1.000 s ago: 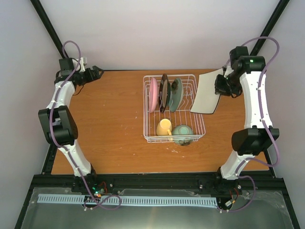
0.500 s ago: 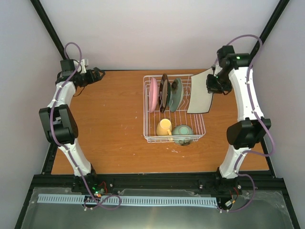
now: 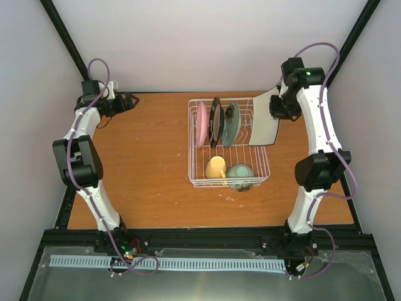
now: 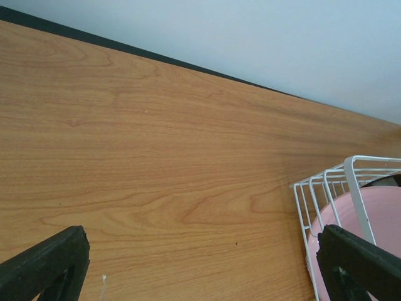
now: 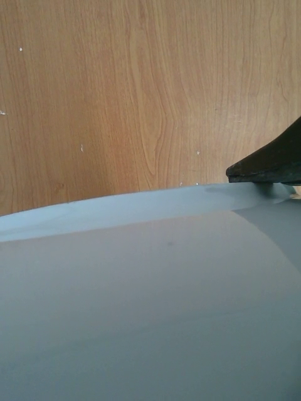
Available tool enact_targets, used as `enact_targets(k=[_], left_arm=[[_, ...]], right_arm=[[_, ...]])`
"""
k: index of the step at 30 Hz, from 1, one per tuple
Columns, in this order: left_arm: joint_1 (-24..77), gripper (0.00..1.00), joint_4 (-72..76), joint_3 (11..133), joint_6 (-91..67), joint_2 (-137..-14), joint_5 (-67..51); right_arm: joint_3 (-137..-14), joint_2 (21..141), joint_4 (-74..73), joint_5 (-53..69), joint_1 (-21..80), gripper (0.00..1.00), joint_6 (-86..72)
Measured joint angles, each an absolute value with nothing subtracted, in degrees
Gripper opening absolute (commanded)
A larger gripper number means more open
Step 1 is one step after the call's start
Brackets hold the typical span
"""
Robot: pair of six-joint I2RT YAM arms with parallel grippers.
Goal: Load the mixed dishes into the dish rack
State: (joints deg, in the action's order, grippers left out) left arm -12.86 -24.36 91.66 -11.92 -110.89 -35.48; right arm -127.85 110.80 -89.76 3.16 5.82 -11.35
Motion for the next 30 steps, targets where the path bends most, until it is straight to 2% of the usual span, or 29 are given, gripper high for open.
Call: enact_targets(k=[30], left_arm=[[-12.86, 1.00, -24.93, 91.66, -11.33, -111.11, -35.35]], right_arm=[[-128.97, 116.73, -89.10, 5.15, 7.31, 0.03, -10.31]])
